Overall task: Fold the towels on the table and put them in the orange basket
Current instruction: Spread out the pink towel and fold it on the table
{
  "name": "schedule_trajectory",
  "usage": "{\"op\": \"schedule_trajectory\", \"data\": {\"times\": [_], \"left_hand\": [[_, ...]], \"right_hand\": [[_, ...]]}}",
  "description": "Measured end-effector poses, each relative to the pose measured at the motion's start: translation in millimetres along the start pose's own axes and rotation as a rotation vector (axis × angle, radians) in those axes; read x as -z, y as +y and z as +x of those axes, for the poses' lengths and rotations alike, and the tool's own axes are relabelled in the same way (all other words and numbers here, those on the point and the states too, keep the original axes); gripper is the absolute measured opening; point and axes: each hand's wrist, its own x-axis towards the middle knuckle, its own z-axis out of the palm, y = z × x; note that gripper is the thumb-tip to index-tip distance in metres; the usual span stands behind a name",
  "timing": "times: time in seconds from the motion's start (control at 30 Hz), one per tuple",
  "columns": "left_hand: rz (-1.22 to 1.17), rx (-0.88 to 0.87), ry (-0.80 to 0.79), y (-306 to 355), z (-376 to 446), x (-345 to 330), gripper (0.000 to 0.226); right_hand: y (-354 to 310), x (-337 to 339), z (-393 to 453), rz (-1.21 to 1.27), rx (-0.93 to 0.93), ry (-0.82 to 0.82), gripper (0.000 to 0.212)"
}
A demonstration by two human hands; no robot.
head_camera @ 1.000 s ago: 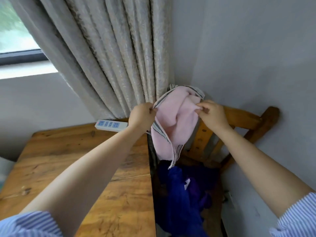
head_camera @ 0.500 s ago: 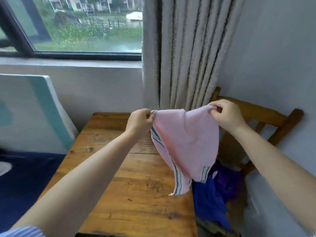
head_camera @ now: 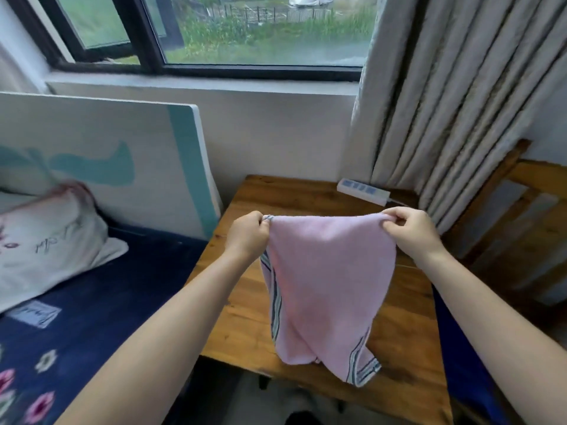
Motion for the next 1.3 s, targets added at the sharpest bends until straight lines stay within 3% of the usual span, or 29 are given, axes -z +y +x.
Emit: {"op": "schedule_trajectory", "data": {"times": [0.23, 0.27, 0.37, 0.43, 0.57, 0.67, 0.87, 0.97, 1.07, 1.17, 1.23, 1.3], "left_hand": [[0.019, 0.197, -0.036, -56, 73, -23, 0.038], [0.017, 0.244, -0.048, -67, 86, -28, 0.038], [0.014, 0.393, -0.107, -102, 101, -45, 0.028], [0.027, 0.498, -0.155, -133, 102, -59, 0.021], [0.142, 0.601, -0.410, -185, 85, -86, 0.029], [0.116, 0.637, -0.468, -205, 77, -99, 0.016], [0.072, 0.781, -0.318, -220, 80, -120, 0.039], [-0.006, 0.915, -0.248, -231, 80, -127, 0.039], [-0.089, 1.001, -0.171, -240, 81, -128, 0.036], [-0.337, 1.047, -0.116, -250, 81, -130, 0.019], [-0.509, 1.096, -0.113, -257, 84, -127, 0.008], [-0.496, 1.064, -0.184, -265, 83, -125, 0.020]], "right_hand": [[-16, -110, 44, -0.011, 0.058, -0.008, 0.022], [-16, -129, 51, 0.000, 0.079, -0.081, 0.025], [-4, -177, 48, 0.011, 0.124, -0.497, 0.040], [16, -200, 43, -0.021, 0.035, -0.629, 0.039], [63, -213, 33, -0.206, -0.193, -0.579, 0.029], [85, -220, 36, -0.319, -0.289, -0.475, 0.026], [95, -254, 42, -0.403, -0.412, -0.460, 0.031], [93, -267, 39, -0.404, -0.405, -0.491, 0.027], [85, -269, 39, -0.284, -0.390, -0.403, 0.019], [80, -257, 35, -0.106, -0.445, -0.321, 0.014], [81, -240, 26, -0.091, -0.493, -0.318, 0.013], [84, -222, 15, -0.126, -0.538, -0.351, 0.013]]}}
